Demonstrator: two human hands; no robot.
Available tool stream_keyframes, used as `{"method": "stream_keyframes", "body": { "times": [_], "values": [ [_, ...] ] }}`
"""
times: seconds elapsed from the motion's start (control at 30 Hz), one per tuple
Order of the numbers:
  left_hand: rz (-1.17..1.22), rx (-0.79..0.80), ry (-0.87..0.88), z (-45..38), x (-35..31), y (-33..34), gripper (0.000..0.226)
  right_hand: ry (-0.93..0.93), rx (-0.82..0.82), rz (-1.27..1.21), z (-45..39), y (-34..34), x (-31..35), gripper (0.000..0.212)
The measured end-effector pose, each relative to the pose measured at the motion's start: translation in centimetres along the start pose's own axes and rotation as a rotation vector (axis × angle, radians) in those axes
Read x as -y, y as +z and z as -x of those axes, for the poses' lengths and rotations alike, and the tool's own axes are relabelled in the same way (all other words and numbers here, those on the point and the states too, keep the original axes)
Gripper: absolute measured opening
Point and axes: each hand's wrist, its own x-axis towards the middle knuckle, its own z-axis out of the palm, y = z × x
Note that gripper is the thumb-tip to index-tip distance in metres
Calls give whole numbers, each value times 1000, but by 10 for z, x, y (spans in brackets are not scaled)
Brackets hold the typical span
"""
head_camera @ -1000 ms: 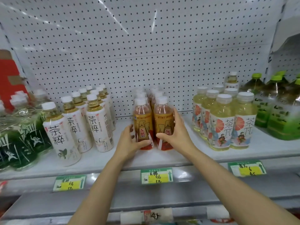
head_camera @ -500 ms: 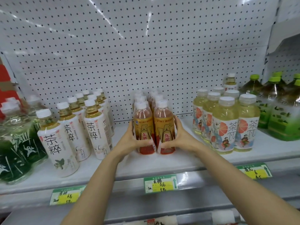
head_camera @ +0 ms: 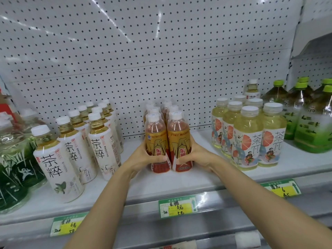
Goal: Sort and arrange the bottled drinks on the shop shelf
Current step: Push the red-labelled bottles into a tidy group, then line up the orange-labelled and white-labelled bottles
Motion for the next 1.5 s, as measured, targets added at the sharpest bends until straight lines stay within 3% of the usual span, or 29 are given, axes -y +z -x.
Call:
{"method": "stream_keyframes", "body": {
  "times": [0.2, 0.37, 0.47, 0.63, 0.73, 0.8, 0.93, 1.07, 1.13, 1.2, 1.27, 1.37, 1.5],
  "values": [
    [-60, 8, 31, 6, -2, -2, 93, -30, 8, -5, 2, -1, -2, 106],
    [119, -55, 134, 14, -17, -7, 102, 8, -59, -202, 11, -11, 4, 119],
    [19, -114, 195, 18, -21, 13, 101, -27, -146, 7, 27, 2, 10, 109],
    [-466, -534, 385, 28, -4, 39, 126, -219, -531, 764, 59, 20, 11, 68],
    [-732, -685, 597, 38, -12, 57, 119, -349, -683, 1094, 76, 14, 6, 56],
    [-889, -685, 698, 41, -17, 69, 110, -471, -761, 1199, 85, 3, -4, 45],
    [-1015, -670, 756, 40, -21, 97, 93, -597, -780, 1181, 107, -26, -15, 25],
    [-896, -635, 758, 32, -30, 140, 79, -713, -916, 1126, 140, -63, -17, 16],
    [-853, -650, 786, 26, -40, 169, 72, -734, -1016, 1056, 156, -89, -16, 17],
    [-789, -616, 782, 22, -58, 201, 69, -634, -1076, 952, 164, -118, -14, 31],
    [-585, -494, 628, 15, -79, 230, 78, -435, -1035, 822, 165, -144, -14, 55],
    [-302, -368, 366, -2, -93, 255, 98, -205, -840, 621, 157, -167, -18, 87],
    [-187, -386, 272, -15, -89, 255, 95, -186, -651, 404, 145, -175, -25, 85]
  ]
}}
